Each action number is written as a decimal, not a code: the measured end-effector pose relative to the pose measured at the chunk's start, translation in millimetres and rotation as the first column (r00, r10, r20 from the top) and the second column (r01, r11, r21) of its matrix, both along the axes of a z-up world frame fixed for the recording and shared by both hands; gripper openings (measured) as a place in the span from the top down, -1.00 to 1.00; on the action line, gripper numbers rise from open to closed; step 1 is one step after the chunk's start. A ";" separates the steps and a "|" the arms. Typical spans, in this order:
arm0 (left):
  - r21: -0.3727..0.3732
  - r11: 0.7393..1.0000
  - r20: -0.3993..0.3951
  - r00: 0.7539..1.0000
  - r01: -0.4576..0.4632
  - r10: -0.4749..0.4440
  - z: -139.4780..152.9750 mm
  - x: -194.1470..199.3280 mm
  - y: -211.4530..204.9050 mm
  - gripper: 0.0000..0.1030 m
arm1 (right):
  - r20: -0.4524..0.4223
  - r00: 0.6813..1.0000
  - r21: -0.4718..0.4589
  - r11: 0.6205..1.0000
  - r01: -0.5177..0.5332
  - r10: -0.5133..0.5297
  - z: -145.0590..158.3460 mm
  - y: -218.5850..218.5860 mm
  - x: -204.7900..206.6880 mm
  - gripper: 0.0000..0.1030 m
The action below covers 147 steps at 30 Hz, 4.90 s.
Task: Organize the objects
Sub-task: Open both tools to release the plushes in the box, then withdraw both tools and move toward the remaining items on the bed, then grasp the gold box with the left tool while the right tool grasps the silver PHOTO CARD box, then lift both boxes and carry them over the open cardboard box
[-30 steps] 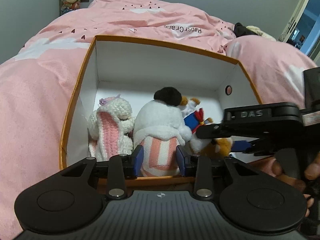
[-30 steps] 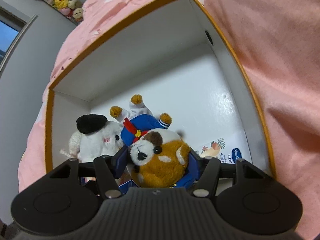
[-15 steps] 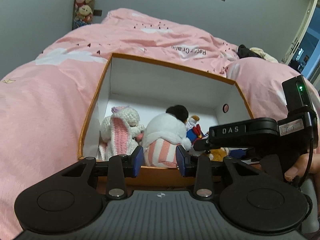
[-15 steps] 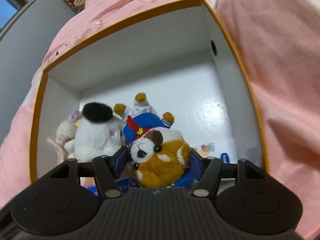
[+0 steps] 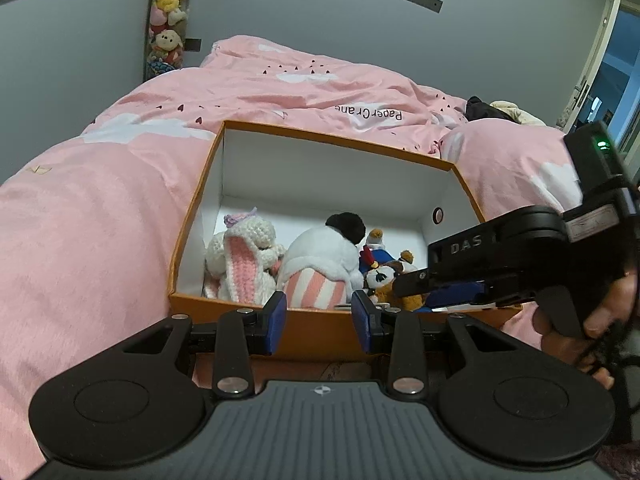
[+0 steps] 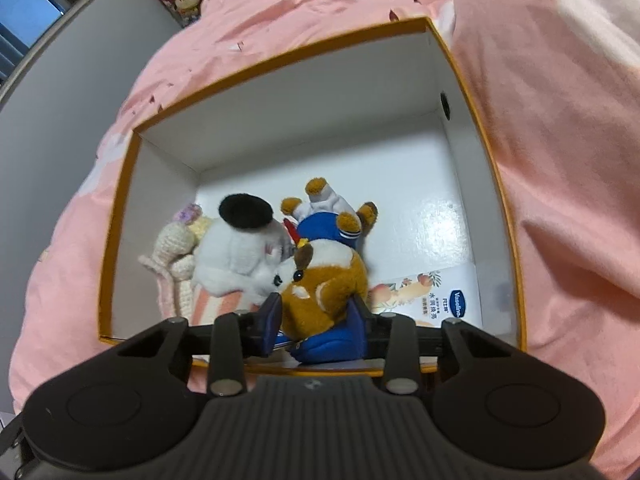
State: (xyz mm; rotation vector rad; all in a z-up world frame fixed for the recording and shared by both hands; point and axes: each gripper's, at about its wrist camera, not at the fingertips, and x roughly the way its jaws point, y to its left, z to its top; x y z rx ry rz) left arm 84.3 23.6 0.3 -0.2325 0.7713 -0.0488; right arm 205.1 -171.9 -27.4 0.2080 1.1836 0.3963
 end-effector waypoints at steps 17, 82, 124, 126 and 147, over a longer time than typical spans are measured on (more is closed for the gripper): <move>-0.004 0.999 -0.006 0.999 0.047 -0.047 8.8 -20.8 -12.0 0.21 | 0.135 0.990 -0.026 0.999 -0.023 0.027 20.7 -4.9 -34.6 0.14; -0.125 0.910 -0.248 0.876 0.395 -0.414 -41.0 -60.1 -56.5 0.04 | -0.104 0.984 -0.117 0.981 -0.155 0.143 -42.1 -77.2 -175.7 0.27; -0.085 0.921 -0.331 0.860 0.381 -0.387 -63.0 -56.9 -48.6 -0.12 | -0.238 0.971 -0.054 0.998 -0.029 0.016 -63.4 -66.4 -136.1 0.20; -0.078 0.931 -0.317 0.877 0.355 -0.361 -58.5 -57.9 -43.6 -0.11 | -0.230 0.973 -0.065 0.997 -0.044 0.028 -63.2 -62.6 -136.7 0.20; -0.117 0.967 -0.137 0.961 0.225 -0.240 3.3 -69.9 -16.9 -0.10 | 0.052 0.980 -0.007 0.982 -0.191 0.191 24.0 -50.6 -163.8 0.53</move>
